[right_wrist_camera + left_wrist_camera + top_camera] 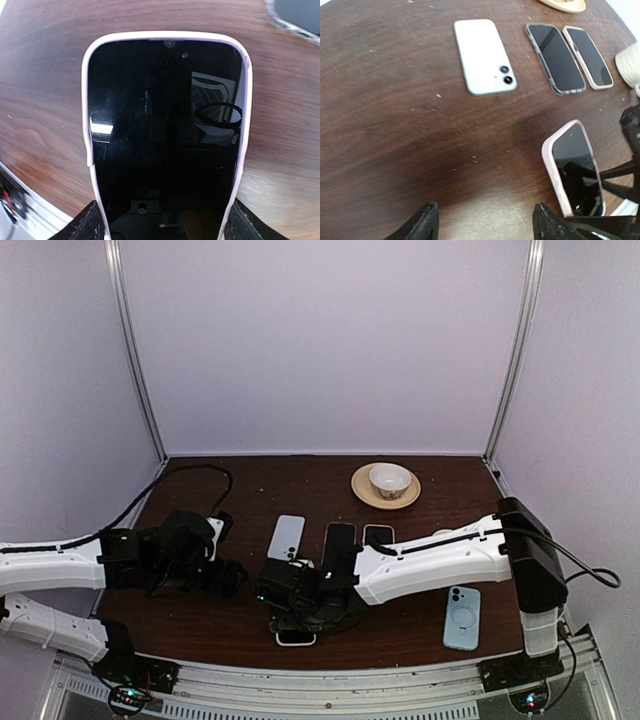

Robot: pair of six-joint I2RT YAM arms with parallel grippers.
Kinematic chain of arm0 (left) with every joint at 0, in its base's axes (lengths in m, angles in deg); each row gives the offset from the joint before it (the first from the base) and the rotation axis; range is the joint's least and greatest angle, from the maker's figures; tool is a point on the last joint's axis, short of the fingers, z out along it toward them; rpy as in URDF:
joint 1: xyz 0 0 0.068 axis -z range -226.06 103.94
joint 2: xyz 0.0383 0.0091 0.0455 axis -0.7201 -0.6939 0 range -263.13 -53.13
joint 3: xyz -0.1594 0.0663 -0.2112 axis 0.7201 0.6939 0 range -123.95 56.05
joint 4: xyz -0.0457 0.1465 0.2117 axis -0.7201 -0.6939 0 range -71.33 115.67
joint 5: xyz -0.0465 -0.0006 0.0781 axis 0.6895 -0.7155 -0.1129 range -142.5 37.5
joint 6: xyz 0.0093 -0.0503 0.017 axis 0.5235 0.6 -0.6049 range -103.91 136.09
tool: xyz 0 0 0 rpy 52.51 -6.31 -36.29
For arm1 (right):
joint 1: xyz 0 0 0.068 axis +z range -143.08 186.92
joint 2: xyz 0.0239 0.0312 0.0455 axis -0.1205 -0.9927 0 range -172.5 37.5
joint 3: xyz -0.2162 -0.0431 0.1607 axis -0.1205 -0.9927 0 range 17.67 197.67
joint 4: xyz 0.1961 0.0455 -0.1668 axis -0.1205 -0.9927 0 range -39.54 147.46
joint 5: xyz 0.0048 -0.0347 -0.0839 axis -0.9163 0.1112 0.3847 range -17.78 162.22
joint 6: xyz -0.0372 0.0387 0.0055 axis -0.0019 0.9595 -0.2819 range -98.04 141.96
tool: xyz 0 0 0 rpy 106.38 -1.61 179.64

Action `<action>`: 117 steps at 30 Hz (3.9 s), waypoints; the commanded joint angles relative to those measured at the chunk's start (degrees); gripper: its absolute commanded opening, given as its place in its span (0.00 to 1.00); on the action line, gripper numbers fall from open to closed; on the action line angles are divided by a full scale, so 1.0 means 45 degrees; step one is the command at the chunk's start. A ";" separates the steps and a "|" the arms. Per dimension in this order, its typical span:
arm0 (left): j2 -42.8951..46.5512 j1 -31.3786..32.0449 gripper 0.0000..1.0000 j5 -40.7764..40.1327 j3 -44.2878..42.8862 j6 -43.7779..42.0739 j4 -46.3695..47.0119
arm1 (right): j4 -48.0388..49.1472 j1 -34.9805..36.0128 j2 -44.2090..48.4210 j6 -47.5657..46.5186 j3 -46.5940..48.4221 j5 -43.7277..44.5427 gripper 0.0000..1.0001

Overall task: Put the phone into the phone case
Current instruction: Move the phone with the phone case to the center of the board, then pick up the phone case from the corner of the board.

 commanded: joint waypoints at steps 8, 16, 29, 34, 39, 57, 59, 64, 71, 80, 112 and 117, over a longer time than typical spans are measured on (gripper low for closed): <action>0.1095 -0.1982 0.73 -0.0117 -0.1058 -0.1891 -0.2213 | 0.0131 0.0683 -0.3864 0.1368 0.5504 0.0632 0.32; 0.1488 -0.2950 0.74 0.0172 -0.1046 -0.2096 -0.2437 | -0.0121 0.0730 -0.5262 0.1689 0.6848 0.0651 0.31; 0.1265 -0.3007 0.75 0.0454 -0.1086 -0.2147 -0.2372 | -0.0920 0.0686 -0.5942 0.0857 0.8248 0.0023 0.73; 0.1310 -0.3007 0.83 0.0431 -0.1112 -0.2204 -0.2372 | -0.1578 0.0383 -0.4952 -0.0732 0.8348 0.0216 0.90; 0.0934 -0.3007 0.87 0.0508 -0.1227 -0.2244 -0.2210 | -0.2999 0.0185 -0.4273 -0.2398 0.8893 0.0103 1.00; -0.1116 -0.2988 0.83 0.2499 -0.2360 -0.2384 -0.1134 | -0.5152 -0.2111 0.9098 0.0059 -0.8455 -0.0251 1.00; -0.1508 -0.2959 0.80 0.2897 -0.2541 -0.2108 -0.0961 | -0.4467 -0.2734 1.0763 0.0134 -1.0052 -0.0564 0.99; -0.2678 -0.2503 0.78 0.3648 -0.3246 -0.2099 -0.0775 | -0.3433 -0.4670 1.4228 0.0414 -1.2912 -0.0913 1.00; -0.3766 -0.2159 0.79 0.3766 -0.4626 -0.2705 -0.0466 | -0.2042 -0.6674 1.4042 -0.1230 -1.3469 -0.1944 1.00; -0.4135 -0.2148 0.79 0.3840 -0.5012 -0.2983 -0.0395 | -0.2907 -0.7190 0.8659 -0.3307 -1.1368 -0.2445 1.00; -0.3911 -0.2148 0.79 0.3720 -0.4914 -0.3202 -0.0277 | -0.2081 -0.7297 0.8998 -0.3439 -1.2320 -0.3434 0.88; -0.3893 -0.2148 0.79 0.3648 -0.4951 -0.3239 -0.0353 | -0.2473 -0.6966 0.9890 -0.3333 -1.2318 -0.3641 0.71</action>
